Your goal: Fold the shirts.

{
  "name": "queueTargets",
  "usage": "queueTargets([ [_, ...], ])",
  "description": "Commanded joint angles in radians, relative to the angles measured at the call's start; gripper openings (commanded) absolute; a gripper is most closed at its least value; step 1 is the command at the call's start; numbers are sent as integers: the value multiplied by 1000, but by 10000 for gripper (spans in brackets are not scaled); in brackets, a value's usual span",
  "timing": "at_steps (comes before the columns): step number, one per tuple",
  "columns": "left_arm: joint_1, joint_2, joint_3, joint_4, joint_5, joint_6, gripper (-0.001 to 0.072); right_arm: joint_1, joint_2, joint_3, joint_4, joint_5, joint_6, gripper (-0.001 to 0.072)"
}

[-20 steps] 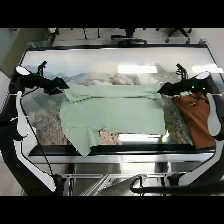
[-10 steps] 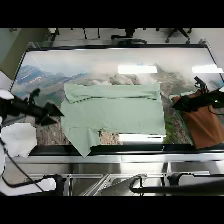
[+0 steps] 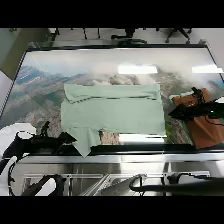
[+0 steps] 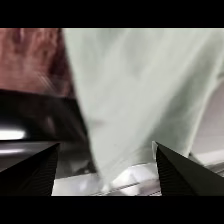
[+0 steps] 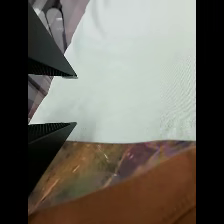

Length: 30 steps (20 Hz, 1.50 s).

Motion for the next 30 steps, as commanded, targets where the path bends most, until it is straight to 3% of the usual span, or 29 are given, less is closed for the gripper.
queueTargets([
  [1,-83,-77,-19,-98,218,37,572,2,2,-9,11,-9,-6,326],
  [3,-121,-154,55,-117,198,69,152,2,2,-10,11,-6,-5,326],
  [4,-134,-184,96,-115,161,90,57,2,2,-11,10,-3,-5,326],
  [6,-145,-219,172,-114,59,119,15,1,3,-21,-9,20,6,326],
  [8,-143,-211,229,-97,-23,127,20,1,3,-46,-80,20,32,327],
  [10,-134,-159,261,-48,-64,126,20,1,3,-98,-92,11,56,464],
  [17,-118,8,263,-31,-44,127,21,86,-55,-222,-45,-158,45,457],
  [18,-119,7,263,-32,-47,127,21,104,-75,-222,2,-160,19,395],
  [19,-119,0,262,-31,-47,127,21,121,-93,-222,60,-156,-23,221],
  [22,-114,-45,264,-27,-100,128,20,156,-103,-217,173,-114,-85,20],
  [25,-73,-24,255,16,-242,173,17,121,-14,-207,84,-38,-4,19],
  [30,87,254,189,60,-314,66,18,40,206,-208,-203,50,231,19],
])
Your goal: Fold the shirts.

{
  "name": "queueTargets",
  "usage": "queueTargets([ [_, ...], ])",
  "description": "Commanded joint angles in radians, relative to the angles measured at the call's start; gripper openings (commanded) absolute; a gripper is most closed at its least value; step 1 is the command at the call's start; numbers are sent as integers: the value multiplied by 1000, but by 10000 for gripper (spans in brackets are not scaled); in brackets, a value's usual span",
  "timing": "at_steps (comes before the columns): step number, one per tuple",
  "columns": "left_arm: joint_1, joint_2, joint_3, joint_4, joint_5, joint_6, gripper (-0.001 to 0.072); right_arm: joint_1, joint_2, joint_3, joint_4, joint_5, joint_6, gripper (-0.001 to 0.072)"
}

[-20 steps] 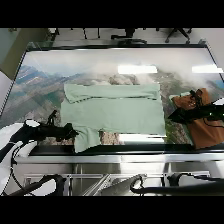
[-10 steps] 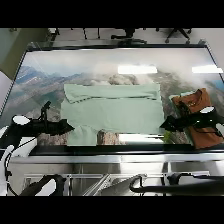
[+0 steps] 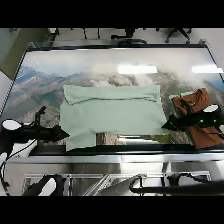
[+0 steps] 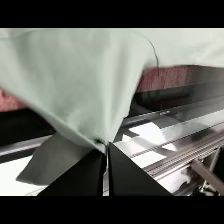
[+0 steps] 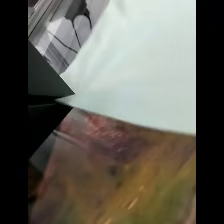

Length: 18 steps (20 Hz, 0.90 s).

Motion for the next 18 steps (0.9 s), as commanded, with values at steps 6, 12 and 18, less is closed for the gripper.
queueTargets([
  [6,111,366,-144,35,12,-123,17,-30,274,-5,-255,74,245,19],
  [12,34,79,187,-123,247,-34,17,72,65,102,44,-261,64,20],
  [18,-221,-535,599,-115,294,5,18,190,-286,391,50,-356,16,20],
])
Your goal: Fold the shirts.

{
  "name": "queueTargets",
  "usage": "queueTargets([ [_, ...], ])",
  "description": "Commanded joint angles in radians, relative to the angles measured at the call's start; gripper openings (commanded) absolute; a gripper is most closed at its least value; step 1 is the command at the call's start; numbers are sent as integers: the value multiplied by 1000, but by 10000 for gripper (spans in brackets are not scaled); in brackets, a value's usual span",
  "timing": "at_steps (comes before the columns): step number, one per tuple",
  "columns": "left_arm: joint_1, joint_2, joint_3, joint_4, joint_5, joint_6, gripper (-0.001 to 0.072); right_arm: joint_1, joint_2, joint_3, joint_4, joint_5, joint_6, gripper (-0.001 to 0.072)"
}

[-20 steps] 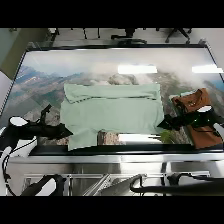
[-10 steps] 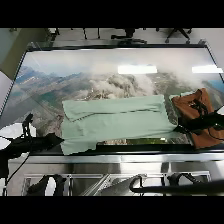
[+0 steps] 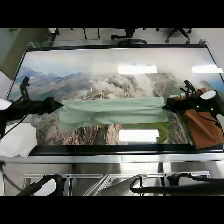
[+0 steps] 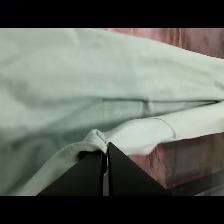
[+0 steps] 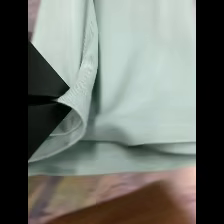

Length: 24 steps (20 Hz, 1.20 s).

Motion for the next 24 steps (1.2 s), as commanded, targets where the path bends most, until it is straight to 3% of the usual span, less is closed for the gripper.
queueTargets([
  [1,-109,-350,236,-7,16,22,18,46,-174,147,25,-58,-39,21],
  [3,-129,-480,335,29,-10,23,18,44,-200,188,24,-55,-39,55],
  [4,-135,-526,376,32,-30,23,18,40,-196,203,18,-54,-39,235],
  [5,-137,-560,420,30,-66,23,29,35,-188,219,-1,-50,-39,332],
  [6,-137,-588,465,30,-111,23,148,29,-178,237,-37,-43,-38,346],
  [7,-137,-608,511,30,-157,23,420,24,-169,249,-97,-42,-30,365],
  [8,-137,-619,550,31,-187,23,594,15,-168,255,-143,-40,-14,483],
  [9,-137,-623,583,31,-205,15,609,2,-174,255,-164,-25,5,527],
  [15,-135,-622,739,29,-321,-39,608,-6,-302,255,-104,114,-9,516],
  [17,-136,-623,786,29,-357,-69,607,-6,-335,254,-50,148,-34,376],
  [18,-136,-623,811,29,-366,-82,607,-4,-346,254,-13,164,-55,355],
  [20,-142,-623,846,28,-370,-104,589,0,-358,255,69,187,-113,83],
  [21,-153,-623,856,28,-368,-113,588,0,-358,255,113,198,-135,19],
  [22,-172,-623,858,29,-367,-119,566,0,-357,256,156,213,-155,19],
  [23,-200,-623,855,32,-367,-117,216,-2,-354,261,197,242,-169,19],
  [24,-235,-623,839,28,-344,-105,33,-6,-350,270,216,272,-169,18],
])
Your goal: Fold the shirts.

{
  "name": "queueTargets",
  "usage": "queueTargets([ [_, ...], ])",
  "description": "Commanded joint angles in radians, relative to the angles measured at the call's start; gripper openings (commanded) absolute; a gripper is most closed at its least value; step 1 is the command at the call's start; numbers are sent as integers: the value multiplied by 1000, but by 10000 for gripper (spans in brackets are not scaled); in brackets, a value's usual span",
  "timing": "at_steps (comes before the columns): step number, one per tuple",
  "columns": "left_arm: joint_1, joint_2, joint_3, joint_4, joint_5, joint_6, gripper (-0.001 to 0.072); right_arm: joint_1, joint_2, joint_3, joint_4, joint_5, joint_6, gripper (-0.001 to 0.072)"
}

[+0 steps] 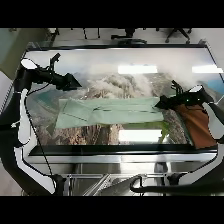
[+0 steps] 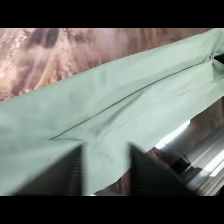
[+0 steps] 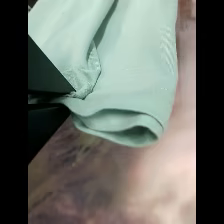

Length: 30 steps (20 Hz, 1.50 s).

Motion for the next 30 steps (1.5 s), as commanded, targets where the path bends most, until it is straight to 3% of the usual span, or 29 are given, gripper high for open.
queueTargets([
  [1,-101,-1,-23,3,53,-6,18,-6,8,29,135,104,-50,18],
  [4,-255,-2,-160,60,256,-5,18,-7,69,87,213,196,-41,18],
  [7,-404,-56,-210,160,383,-10,18,-7,147,233,308,335,55,18],
  [12,-575,-263,31,165,397,-55,17,-2,281,454,316,419,260,18],
  [17,-640,-360,238,156,341,-98,18,-2,360,455,312,428,322,18],
  [20,-566,-196,174,157,229,-93,19,25,359,435,261,433,331,18],
  [24,-315,132,165,157,-37,-79,18,176,333,372,259,353,320,18],
  [26,-142,324,165,159,-55,-80,18,306,298,367,259,257,310,18],
  [30,208,608,165,156,-31,-80,18,627,159,367,259,-69,239,18],
])
